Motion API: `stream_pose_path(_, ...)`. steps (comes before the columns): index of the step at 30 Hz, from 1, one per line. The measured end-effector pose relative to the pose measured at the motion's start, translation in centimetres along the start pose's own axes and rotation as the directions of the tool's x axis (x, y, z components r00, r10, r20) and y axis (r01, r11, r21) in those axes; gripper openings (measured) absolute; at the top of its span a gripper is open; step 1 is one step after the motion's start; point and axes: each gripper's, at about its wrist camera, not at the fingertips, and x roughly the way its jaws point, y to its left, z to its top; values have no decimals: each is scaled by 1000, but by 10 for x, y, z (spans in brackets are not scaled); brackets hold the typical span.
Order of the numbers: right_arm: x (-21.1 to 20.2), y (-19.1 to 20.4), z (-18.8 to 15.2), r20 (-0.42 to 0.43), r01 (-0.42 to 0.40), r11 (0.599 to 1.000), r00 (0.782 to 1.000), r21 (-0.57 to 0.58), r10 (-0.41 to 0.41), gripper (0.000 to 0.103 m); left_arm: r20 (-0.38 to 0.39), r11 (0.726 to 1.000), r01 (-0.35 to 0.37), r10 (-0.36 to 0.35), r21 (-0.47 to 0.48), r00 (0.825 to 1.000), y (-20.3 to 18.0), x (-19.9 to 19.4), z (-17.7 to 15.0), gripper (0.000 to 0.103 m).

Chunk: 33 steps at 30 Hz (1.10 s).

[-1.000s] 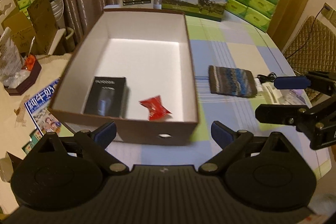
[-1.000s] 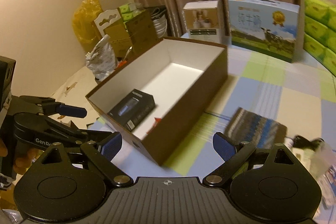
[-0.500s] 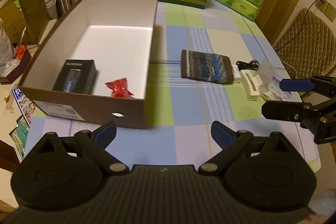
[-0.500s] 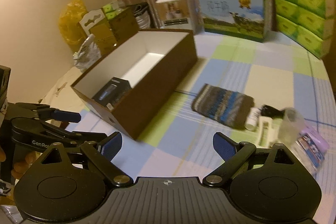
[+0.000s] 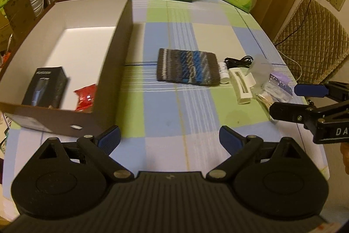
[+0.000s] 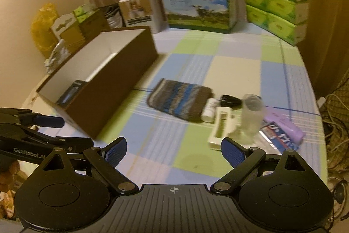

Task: Organize objects
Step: 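Withdraw both tools from the box toward the knitted pouch and cup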

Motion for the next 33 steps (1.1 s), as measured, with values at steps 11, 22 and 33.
stream_pose_path(11,17,-52,2,-15,80,996,997,40,-79,91,23,996,3,-5,91,1000,-30,49,19,95)
stream_pose_path(22,37,-88,8,-44,105,991,994,83,-102,91,43,970,-53,44,238,998,-52,110,39,93)
stream_pose_path(33,52,-106,16,-63,113,988,992,106,-107,91,6,947,-61,62,315,998,-59,154,50,91)
